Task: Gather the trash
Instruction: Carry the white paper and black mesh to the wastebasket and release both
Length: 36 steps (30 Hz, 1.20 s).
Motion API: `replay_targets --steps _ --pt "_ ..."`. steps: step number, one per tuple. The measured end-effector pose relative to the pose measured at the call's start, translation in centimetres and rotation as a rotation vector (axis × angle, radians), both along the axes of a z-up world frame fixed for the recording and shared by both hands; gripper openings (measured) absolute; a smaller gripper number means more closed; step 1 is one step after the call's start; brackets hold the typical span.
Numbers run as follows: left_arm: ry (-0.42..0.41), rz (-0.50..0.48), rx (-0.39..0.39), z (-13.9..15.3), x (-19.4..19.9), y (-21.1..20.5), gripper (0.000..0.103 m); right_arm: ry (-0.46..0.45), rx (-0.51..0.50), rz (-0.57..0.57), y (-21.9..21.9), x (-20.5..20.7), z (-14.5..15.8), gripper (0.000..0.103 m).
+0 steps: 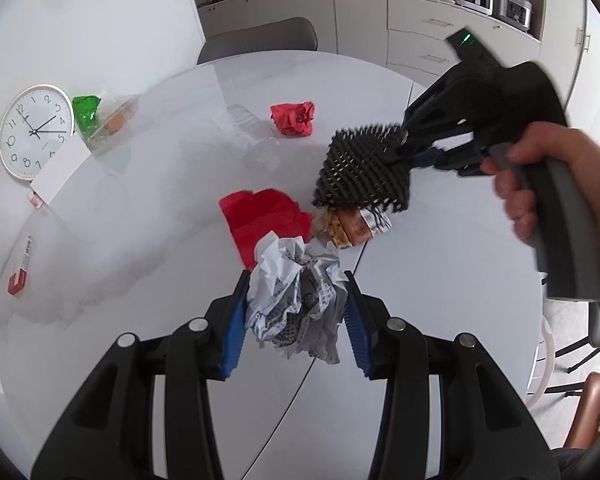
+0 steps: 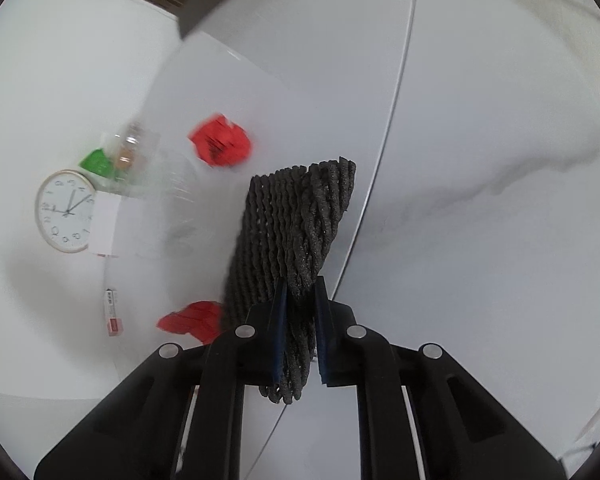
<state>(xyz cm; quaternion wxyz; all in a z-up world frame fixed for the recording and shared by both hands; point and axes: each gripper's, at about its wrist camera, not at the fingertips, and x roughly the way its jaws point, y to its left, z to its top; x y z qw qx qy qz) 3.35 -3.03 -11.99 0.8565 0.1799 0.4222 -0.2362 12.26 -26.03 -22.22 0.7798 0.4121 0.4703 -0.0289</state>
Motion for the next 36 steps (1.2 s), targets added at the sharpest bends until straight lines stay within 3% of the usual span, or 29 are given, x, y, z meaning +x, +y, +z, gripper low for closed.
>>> replay_targets --steps 6,11,14,18,23,27,28,29,32,36 --pt "-0.01 -0.077 -0.029 1.7 -1.9 -2.7 0.043 -0.104 -0.123 -0.013 -2.8 -7.4 5.6 0.013" --pt "0.012 -0.199 -0.053 2.3 -4.7 -7.0 0.043 -0.044 -0.283 -0.047 -5.9 -16.9 6.7 0.013" --pt "0.067 -0.273 -0.069 1.9 -6.6 -10.0 0.043 0.063 -0.357 -0.083 -7.7 -23.5 5.0 0.013" --pt "0.133 -0.367 -0.068 1.0 -9.2 -13.8 0.043 0.235 -0.402 -0.116 -9.4 -30.8 0.4 0.013" --pt "0.19 -0.467 -0.042 0.1 -12.1 -18.0 0.043 0.374 -0.418 -0.11 -9.9 -35.3 -5.7 0.014" --pt "0.225 -0.529 -0.008 -0.8 -13.8 -20.2 0.043 0.451 -0.399 -0.106 -10.2 -36.1 -10.0 0.019" --pt "0.231 -0.539 -0.001 -1.0 -14.0 -20.7 0.043 0.468 -0.388 -0.103 -10.1 -36.0 -11.1 0.026" --pt "0.235 -0.55 0.007 -1.2 -14.4 -21.0 0.043 0.481 -0.383 -0.103 -10.2 -35.9 -11.8 0.039" --pt "0.243 -0.589 0.034 -1.6 -15.7 -22.3 0.044 0.502 -0.382 -0.106 -10.3 -36.3 -13.0 0.062" --pt "0.246 -0.634 0.055 -1.8 -17.2 -23.3 0.044 0.48 -0.383 -0.153 -11.5 -37.7 -11.7 0.078"
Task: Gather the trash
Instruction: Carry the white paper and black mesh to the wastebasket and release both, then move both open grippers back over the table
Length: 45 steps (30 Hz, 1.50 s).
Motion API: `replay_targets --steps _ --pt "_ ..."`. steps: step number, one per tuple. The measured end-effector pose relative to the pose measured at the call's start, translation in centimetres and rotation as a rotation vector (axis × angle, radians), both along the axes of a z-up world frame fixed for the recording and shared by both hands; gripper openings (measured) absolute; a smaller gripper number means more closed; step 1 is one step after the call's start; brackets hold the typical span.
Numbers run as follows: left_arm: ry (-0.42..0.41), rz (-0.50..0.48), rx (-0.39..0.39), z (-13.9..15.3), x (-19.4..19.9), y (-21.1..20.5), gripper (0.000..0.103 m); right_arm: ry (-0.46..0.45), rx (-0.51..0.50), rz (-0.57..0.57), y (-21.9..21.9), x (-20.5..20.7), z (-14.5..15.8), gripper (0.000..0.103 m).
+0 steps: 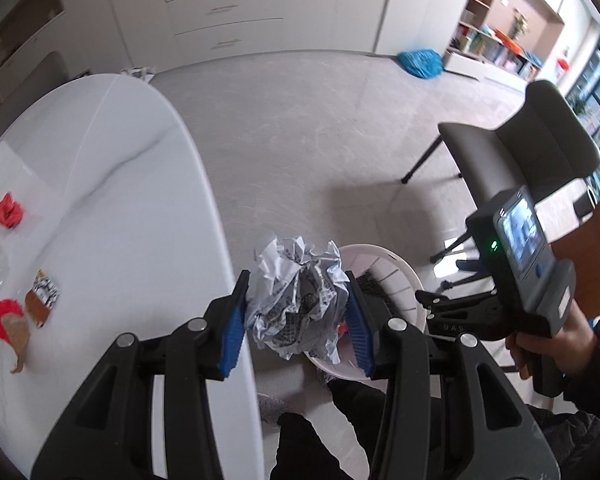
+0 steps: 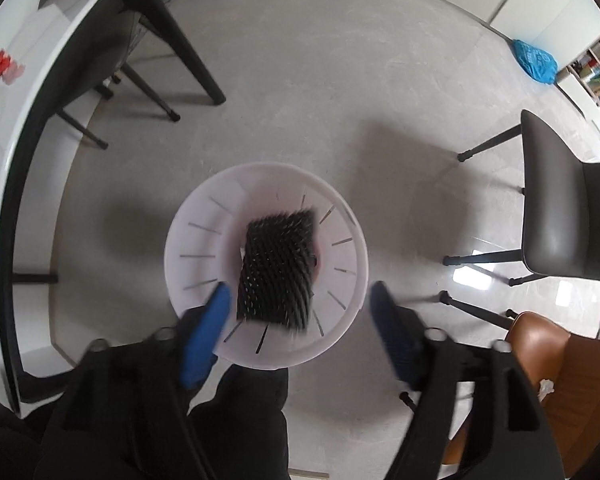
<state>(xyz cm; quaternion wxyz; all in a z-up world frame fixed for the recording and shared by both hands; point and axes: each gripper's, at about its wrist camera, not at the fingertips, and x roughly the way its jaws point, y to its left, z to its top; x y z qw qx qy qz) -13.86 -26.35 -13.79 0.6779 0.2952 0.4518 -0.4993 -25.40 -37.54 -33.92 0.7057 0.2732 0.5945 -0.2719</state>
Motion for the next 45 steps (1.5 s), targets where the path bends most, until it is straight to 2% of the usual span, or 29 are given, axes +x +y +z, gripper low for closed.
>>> replay_targets --steps 5,10,12,13,14,15,16,18,26,33,39,45 --pt "0.014 -0.078 0.018 -0.6 -1.5 -1.4 0.044 0.001 -0.083 -0.039 -0.9 -1.7 2.3 0.091" --pt "0.044 -0.156 0.034 -1.2 -3.2 -2.7 0.045 0.007 -0.174 -0.07 -2.0 -3.8 4.5 0.093" --pt "0.049 -0.182 0.037 -1.4 -3.8 -3.1 0.052 0.0 -0.188 -0.086 -2.5 -4.7 5.1 0.093" --pt "0.049 -0.192 0.04 -1.4 -4.1 -3.3 0.062 -0.003 -0.191 -0.092 -2.7 -5.0 5.3 0.093" --pt "0.047 -0.198 0.043 -1.4 -4.5 -3.3 0.079 -0.005 -0.196 -0.099 -2.8 -5.4 5.6 0.093" --pt "0.035 -0.202 0.045 -1.2 -4.8 -3.3 0.086 -0.006 -0.202 -0.102 -2.9 -5.6 5.7 0.093" --pt "0.021 -0.204 0.043 -1.0 -5.2 -3.5 0.092 -0.007 -0.207 -0.104 -3.0 -5.7 5.9 0.093" --pt "0.003 -0.22 0.036 -0.5 -5.8 -3.5 0.096 -0.01 -0.218 -0.106 -2.9 -5.8 6.2 0.093" --pt "-0.013 -0.234 0.05 0.1 -5.9 -3.5 0.095 -0.027 -0.226 -0.081 -2.0 -5.1 6.9 0.094" --pt "-0.013 -0.191 0.03 0.8 -5.0 -2.5 0.095 -0.044 -0.236 -0.033 -0.7 -3.4 7.9 0.094" --pt "-0.032 -0.093 0.014 1.6 -2.3 -0.3 0.095 -0.096 -0.246 0.068 1.0 0.5 9.3 0.094" --pt "-0.057 0.088 -0.013 2.8 2.0 3.6 0.095 -0.181 -0.258 0.203 3.6 6.3 11.4 0.094"
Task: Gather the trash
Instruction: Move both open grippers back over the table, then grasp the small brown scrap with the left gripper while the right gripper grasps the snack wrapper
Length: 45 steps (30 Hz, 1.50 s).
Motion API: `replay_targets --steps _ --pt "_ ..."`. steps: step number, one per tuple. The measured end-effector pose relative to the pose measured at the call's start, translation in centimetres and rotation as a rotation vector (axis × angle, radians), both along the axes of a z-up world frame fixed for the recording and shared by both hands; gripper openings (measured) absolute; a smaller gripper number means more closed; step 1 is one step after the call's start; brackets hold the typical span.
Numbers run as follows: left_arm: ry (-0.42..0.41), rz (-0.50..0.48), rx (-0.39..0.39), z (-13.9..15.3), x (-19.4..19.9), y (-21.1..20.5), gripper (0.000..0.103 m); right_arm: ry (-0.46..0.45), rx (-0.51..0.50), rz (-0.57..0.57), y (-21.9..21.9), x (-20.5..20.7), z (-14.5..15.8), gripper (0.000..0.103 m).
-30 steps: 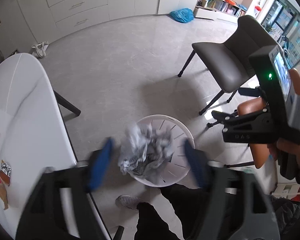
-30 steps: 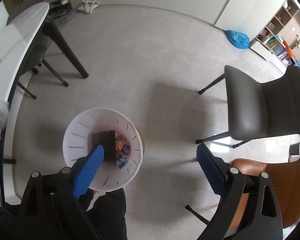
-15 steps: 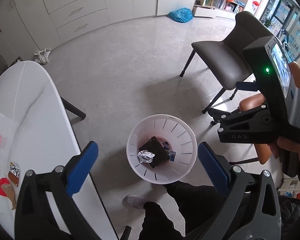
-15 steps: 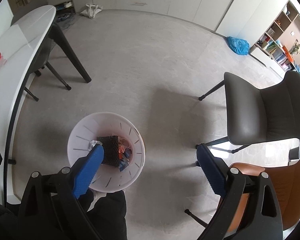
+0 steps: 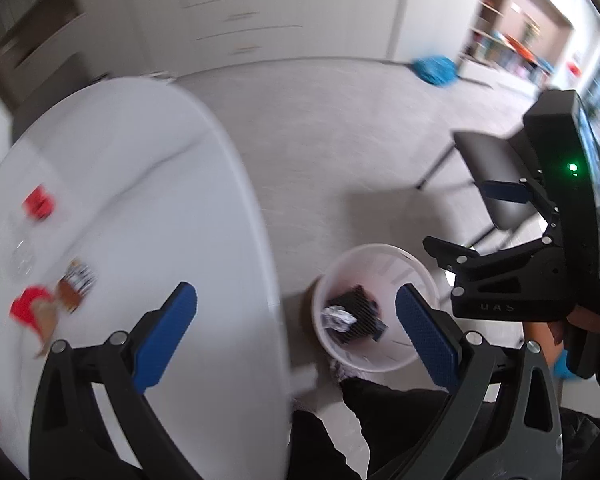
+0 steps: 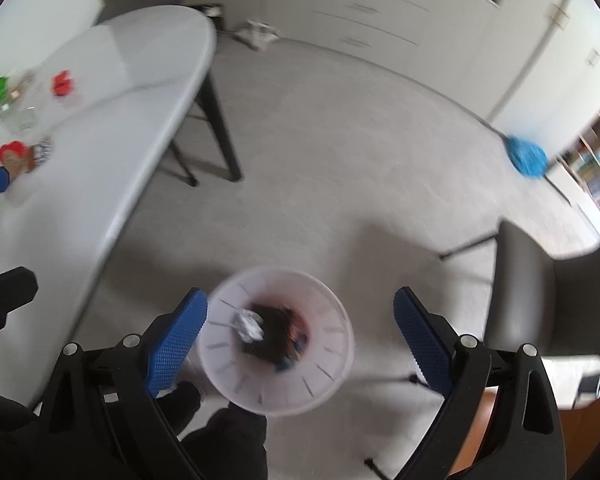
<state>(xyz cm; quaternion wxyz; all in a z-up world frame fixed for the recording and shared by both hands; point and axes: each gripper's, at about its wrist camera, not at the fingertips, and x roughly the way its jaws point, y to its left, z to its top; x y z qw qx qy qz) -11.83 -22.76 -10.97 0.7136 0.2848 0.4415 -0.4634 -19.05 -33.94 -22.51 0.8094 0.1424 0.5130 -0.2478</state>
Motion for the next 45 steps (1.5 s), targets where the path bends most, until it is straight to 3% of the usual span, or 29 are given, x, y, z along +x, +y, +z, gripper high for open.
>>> replay_targets --steps 11,16,26,33,39,45 --pt "-0.061 0.409 -0.063 2.0 8.8 10.6 0.095 -0.118 0.005 0.245 6.6 10.7 3.5 0.094" --pt "-0.086 0.53 -0.053 1.4 11.4 14.5 0.095 -0.121 0.022 0.348 9.3 14.4 3.7 0.094" --pt "-0.104 0.663 0.001 -1.7 16.5 18.6 0.095 -0.091 0.047 0.456 13.0 20.6 2.9 0.094" --pt "-0.142 0.604 0.045 -4.2 19.4 17.9 0.095 -0.047 0.066 0.484 13.5 24.3 1.2 0.094" --pt "-0.128 0.544 0.073 -6.4 22.6 15.8 0.078 -0.008 0.073 0.509 13.1 27.0 -0.1 0.094" --pt "-0.081 0.494 0.103 -8.1 24.7 14.9 0.039 -0.002 0.084 0.557 12.5 29.2 -0.8 0.094"
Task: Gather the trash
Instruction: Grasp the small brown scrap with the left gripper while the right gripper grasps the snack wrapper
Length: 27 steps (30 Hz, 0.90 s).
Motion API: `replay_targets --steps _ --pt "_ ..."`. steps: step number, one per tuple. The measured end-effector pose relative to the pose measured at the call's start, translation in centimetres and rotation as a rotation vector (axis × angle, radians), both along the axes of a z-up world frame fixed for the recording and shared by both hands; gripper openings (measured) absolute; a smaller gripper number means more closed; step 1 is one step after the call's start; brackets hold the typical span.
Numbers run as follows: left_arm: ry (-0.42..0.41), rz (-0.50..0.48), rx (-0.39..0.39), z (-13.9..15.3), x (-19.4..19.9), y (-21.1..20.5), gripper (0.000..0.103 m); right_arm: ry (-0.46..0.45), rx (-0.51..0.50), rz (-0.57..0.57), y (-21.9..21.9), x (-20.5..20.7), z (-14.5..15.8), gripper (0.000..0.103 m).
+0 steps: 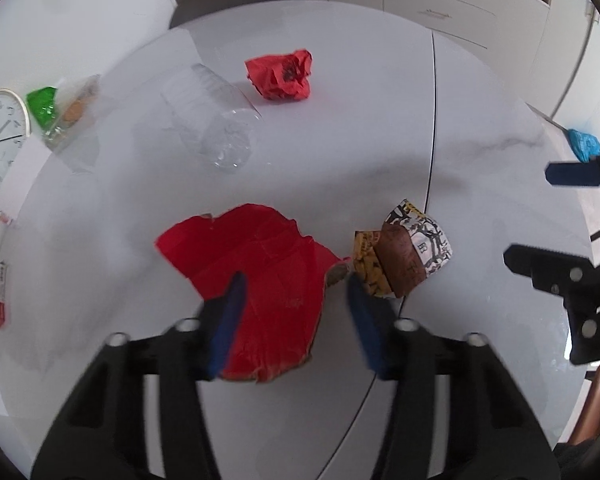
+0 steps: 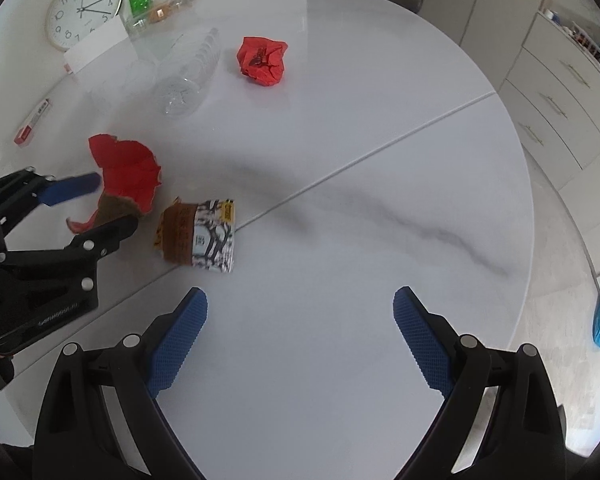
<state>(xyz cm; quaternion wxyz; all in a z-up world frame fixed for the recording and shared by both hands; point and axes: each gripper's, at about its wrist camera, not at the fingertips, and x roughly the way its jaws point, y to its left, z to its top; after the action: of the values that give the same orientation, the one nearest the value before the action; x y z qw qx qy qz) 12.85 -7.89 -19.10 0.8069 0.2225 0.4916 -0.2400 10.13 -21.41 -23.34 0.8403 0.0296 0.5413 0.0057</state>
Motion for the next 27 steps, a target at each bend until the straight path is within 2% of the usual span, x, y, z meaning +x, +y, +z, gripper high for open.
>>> replay_targets --steps 2,4,8,10,17,21,24,26,27 --pt "0.025 0.001 -0.011 -0.3 0.4 0.2 0.014 0.0 0.018 0.03 0.0 0.8 -0.2 0.094" --pt "0.04 0.02 -0.021 -0.4 0.7 0.6 0.007 -0.001 0.042 0.059 0.3 1.5 -0.3 0.094" --pt "0.056 0.074 -0.044 -0.3 0.9 2.1 0.006 0.0 0.094 0.169 1.3 2.6 -0.3 0.094" --pt "0.072 0.11 -0.067 0.0 1.0 3.0 0.005 -0.002 0.086 0.279 2.4 3.3 0.0 0.094" --pt "0.093 0.202 -0.109 1.0 0.7 5.2 0.005 0.001 -0.011 0.733 5.9 4.8 0.6 0.094" --pt "0.131 0.272 -0.14 1.0 1.1 6.1 0.005 0.02 -0.076 0.903 7.6 5.3 -0.1 0.093" --pt "0.151 0.312 -0.152 0.8 1.2 6.7 0.005 0.051 -0.122 1.003 8.8 5.5 -0.9 0.08" --pt "0.155 0.325 -0.161 0.8 1.2 7.1 0.005 0.07 -0.134 1.036 9.4 5.8 -1.4 0.067" --pt "0.154 0.327 -0.162 0.8 1.2 7.2 0.005 0.085 -0.14 1.053 9.6 5.8 -1.7 0.065"
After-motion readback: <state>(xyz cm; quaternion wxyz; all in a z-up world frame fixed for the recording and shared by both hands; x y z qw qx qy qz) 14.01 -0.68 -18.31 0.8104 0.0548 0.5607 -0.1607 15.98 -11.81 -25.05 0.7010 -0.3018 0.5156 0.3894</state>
